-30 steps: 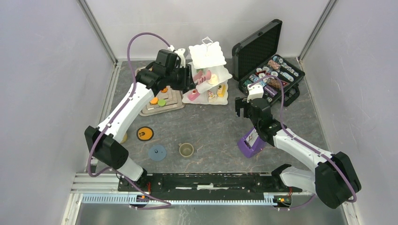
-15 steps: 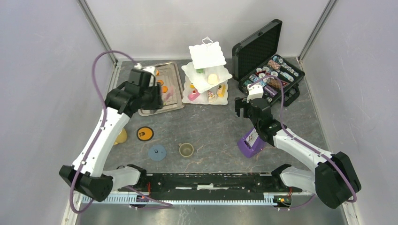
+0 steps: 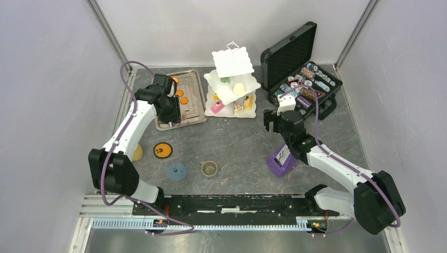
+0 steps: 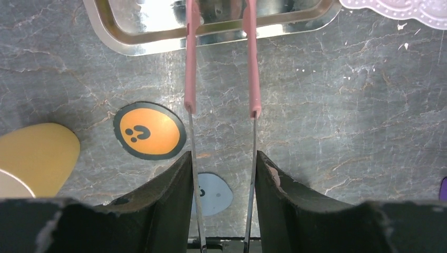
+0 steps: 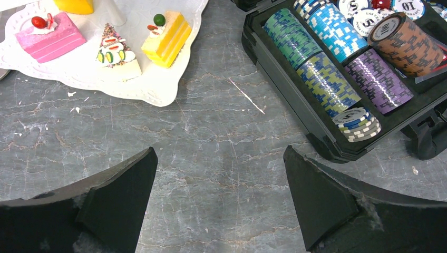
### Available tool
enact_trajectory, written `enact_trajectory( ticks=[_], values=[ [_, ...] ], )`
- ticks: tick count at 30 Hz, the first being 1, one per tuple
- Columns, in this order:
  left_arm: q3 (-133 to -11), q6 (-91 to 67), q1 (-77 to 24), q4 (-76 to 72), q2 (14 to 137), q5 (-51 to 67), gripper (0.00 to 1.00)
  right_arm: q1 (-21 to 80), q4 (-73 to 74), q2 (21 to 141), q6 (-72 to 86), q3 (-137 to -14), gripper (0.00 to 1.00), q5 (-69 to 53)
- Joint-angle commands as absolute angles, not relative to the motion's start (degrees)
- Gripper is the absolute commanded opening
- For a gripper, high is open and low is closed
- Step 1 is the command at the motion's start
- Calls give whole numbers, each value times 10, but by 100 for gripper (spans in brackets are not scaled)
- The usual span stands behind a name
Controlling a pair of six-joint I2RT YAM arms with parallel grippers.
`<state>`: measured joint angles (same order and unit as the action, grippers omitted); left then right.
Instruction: Serve the afternoon tea
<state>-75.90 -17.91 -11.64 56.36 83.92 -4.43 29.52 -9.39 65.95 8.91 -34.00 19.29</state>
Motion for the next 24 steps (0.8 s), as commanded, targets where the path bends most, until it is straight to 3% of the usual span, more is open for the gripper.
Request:
enact_trajectory(
  ticks=[1, 24],
  values=[
    [-763, -167, -116, 515, 849, -36, 50, 297, -110, 653, 93, -356, 98, 192],
    [-751, -154, -117, 501, 885, -77, 51, 297, -114, 662, 94, -356, 98, 190]
  ],
)
